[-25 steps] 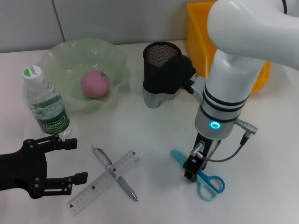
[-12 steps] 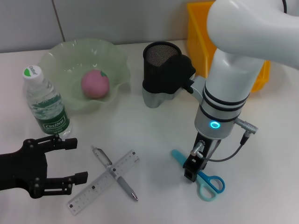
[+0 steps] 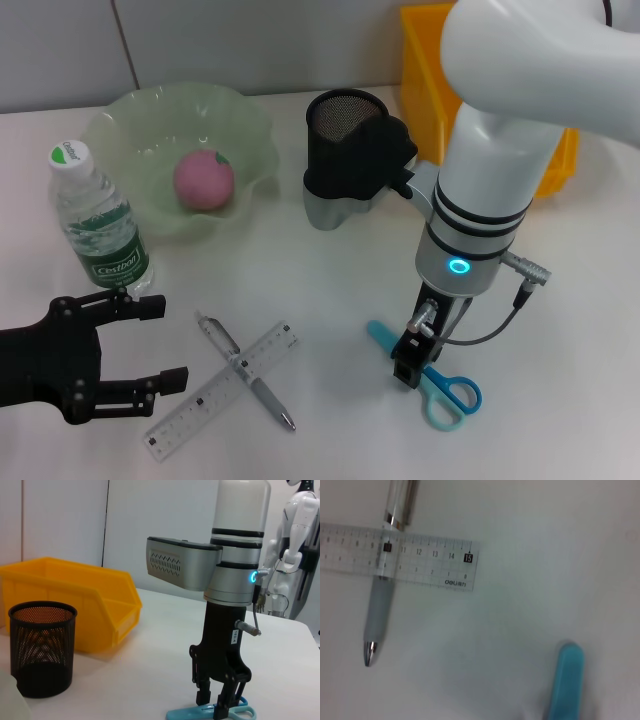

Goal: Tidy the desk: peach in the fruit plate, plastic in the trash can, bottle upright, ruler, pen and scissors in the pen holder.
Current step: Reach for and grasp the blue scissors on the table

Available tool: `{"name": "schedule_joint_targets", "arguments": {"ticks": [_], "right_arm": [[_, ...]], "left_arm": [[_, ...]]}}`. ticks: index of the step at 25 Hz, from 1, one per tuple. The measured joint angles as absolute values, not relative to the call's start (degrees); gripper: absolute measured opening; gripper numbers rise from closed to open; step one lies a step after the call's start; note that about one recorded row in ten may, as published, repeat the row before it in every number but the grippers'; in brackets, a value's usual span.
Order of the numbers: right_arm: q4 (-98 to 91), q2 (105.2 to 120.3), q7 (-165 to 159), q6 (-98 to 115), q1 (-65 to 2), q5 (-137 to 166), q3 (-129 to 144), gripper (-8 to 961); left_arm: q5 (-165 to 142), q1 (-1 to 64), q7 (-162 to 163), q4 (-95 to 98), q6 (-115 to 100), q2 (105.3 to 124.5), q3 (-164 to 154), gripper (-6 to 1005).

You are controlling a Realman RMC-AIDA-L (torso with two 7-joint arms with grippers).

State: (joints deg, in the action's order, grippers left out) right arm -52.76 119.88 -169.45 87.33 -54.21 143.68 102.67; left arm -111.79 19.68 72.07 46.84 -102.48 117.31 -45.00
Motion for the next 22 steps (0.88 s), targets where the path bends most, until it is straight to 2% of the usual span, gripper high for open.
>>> {"name": "schedule_joint_targets", "arguments": {"ticks": [22], "right_arm": [[-52.63, 119.88, -169.45, 87.09, -54.32, 143.50, 103.34, 391]], "left_arm": [[-111.69, 20.13, 72.07, 46.84, -102.48, 117.07, -45.00, 863]]}}
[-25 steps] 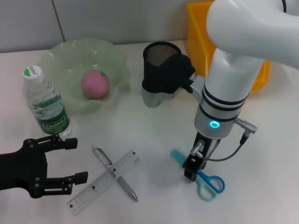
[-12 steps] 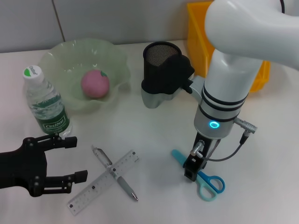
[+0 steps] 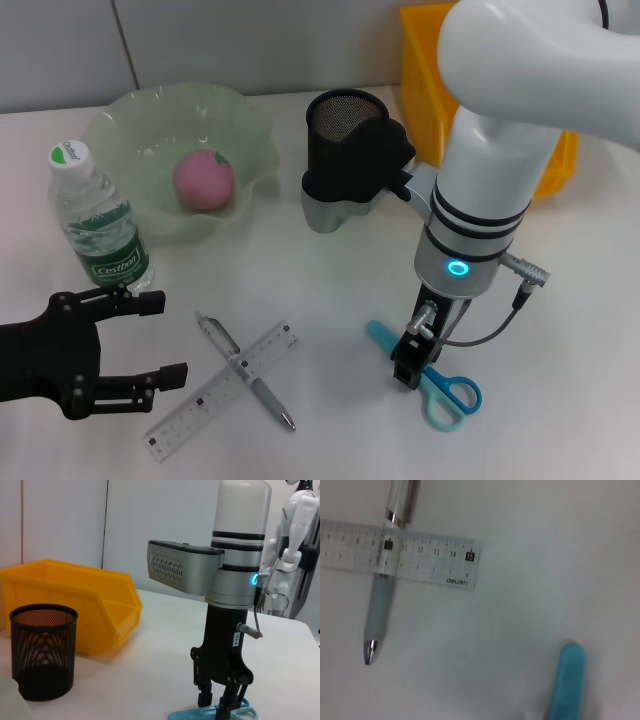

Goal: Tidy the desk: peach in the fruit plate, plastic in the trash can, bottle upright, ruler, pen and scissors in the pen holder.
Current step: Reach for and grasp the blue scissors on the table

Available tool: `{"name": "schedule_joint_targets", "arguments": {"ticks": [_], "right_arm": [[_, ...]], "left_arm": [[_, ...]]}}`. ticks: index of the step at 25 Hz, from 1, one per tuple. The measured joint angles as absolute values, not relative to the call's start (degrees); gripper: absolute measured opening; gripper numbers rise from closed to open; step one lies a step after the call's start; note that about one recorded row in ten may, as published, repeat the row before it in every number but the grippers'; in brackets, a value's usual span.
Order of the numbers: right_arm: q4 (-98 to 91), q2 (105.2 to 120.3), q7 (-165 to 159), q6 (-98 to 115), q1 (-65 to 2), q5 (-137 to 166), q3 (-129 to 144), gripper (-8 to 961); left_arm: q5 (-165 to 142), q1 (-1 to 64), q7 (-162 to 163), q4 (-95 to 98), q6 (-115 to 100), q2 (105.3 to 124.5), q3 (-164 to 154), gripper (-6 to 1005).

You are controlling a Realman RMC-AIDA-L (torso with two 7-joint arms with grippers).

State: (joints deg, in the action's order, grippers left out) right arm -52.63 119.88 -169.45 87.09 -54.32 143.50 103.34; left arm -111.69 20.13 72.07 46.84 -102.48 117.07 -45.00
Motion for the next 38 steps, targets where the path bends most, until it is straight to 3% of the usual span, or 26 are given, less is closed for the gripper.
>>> {"name": "schedule_joint_targets", "arguments": {"ticks": [38], "right_arm": [[-53.13, 119.88, -169.45, 87.15, -54.22, 143.25, 104.87, 382]], "left_arm": [[-111.38, 20.16, 72.07, 46.84, -102.67, 116.98, -45.00, 863]]}}
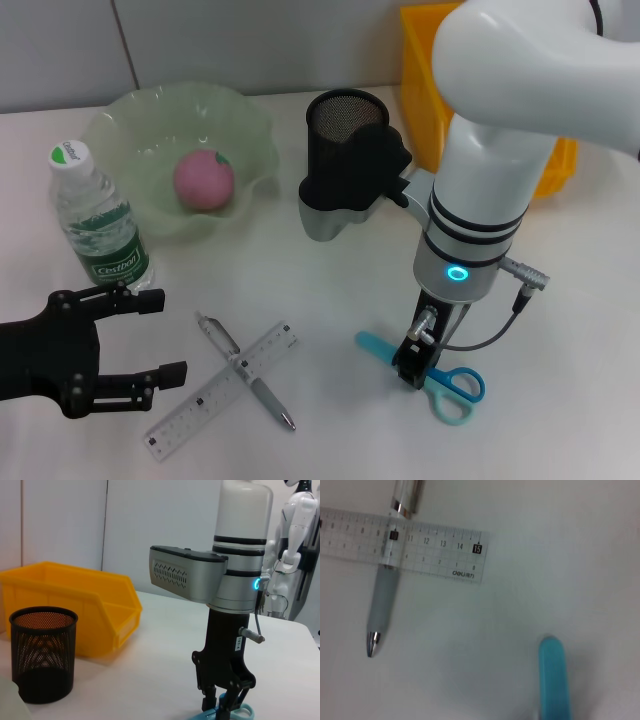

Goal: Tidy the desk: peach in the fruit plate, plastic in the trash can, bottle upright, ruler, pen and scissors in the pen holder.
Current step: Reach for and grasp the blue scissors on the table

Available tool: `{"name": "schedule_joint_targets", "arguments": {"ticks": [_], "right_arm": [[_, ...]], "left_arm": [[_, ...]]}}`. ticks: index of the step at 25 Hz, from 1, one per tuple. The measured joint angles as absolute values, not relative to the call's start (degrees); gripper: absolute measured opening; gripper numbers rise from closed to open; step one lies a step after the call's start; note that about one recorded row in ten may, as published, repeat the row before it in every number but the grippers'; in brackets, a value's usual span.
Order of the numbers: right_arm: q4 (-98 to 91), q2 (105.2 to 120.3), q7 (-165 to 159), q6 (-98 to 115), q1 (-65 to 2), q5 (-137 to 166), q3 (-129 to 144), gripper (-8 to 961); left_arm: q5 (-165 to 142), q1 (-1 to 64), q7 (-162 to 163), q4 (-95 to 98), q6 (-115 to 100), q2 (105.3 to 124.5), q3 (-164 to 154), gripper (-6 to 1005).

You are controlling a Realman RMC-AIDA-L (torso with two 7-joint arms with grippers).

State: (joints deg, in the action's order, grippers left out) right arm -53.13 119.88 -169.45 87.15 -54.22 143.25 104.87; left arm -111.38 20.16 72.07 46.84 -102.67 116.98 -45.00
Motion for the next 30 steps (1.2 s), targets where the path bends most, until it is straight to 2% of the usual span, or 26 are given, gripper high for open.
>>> {"name": "schedule_joint_targets", "arguments": {"ticks": [3, 4, 30], "right_arm": [[-53.08, 119.88, -169.45, 87.14, -54.21, 143.25, 104.86, 380], [-53.14, 119.88, -169.45, 87.13, -54.17, 143.25, 104.85, 233], [-53.17, 119.88, -169.45, 87.27, -54.31, 143.26, 104.85, 232]], "left_arm": [[-111.35, 20.14, 72.07, 46.84, -102.66, 116.98, -45.00, 863], [-111.35, 20.14, 72.07, 46.85, -102.66, 116.98, -45.00, 863], [-111.34, 20.29, 72.07, 46.84, -103.04, 116.98, -44.99, 862]]}}
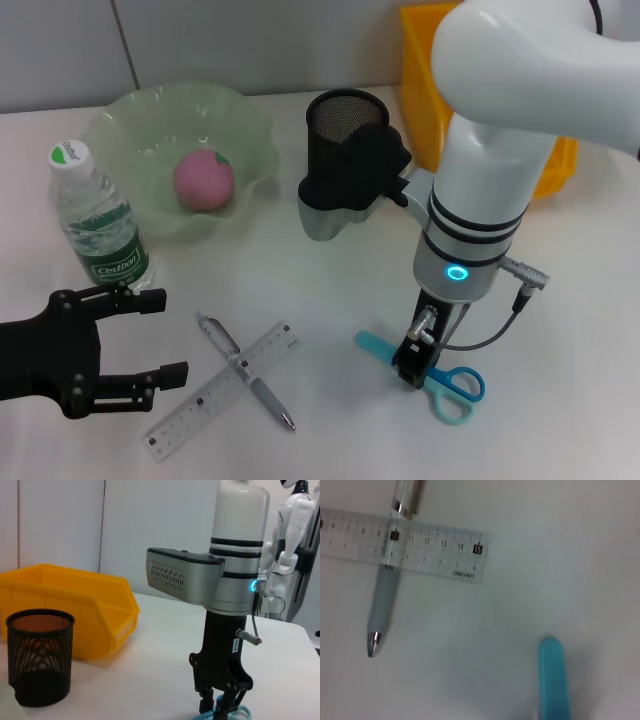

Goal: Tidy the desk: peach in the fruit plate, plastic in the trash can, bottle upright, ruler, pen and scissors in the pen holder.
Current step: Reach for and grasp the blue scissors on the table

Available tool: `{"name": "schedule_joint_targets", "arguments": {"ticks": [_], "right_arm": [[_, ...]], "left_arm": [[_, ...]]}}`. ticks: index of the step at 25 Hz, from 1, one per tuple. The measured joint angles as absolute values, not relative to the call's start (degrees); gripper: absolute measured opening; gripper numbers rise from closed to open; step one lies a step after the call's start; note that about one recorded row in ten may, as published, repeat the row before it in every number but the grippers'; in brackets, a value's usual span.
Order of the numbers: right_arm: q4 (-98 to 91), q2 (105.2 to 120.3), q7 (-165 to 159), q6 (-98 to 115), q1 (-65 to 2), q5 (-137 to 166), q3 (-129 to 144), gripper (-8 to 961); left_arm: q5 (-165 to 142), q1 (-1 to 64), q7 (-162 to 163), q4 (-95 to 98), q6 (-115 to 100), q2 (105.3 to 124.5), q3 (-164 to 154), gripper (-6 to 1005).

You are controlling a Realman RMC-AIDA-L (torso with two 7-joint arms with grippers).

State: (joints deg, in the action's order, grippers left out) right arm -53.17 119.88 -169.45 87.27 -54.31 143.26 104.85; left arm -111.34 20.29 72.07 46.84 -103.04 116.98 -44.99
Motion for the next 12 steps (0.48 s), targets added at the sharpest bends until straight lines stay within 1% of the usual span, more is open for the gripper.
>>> {"name": "schedule_joint_targets", "arguments": {"ticks": [8, 12], "right_arm": [[-53.17, 119.88, -169.45, 87.17, -54.31, 143.26, 104.85, 232], [-53.21, 119.88, -169.45, 87.24, -54.40, 143.26, 104.85, 329]], "left_arm": [[-111.26, 20.31, 72.07, 46.84, -103.18, 116.98, -44.65, 862], [-111.26, 20.37, 72.07, 46.85, -103.22, 116.98, -44.22, 862]]}}
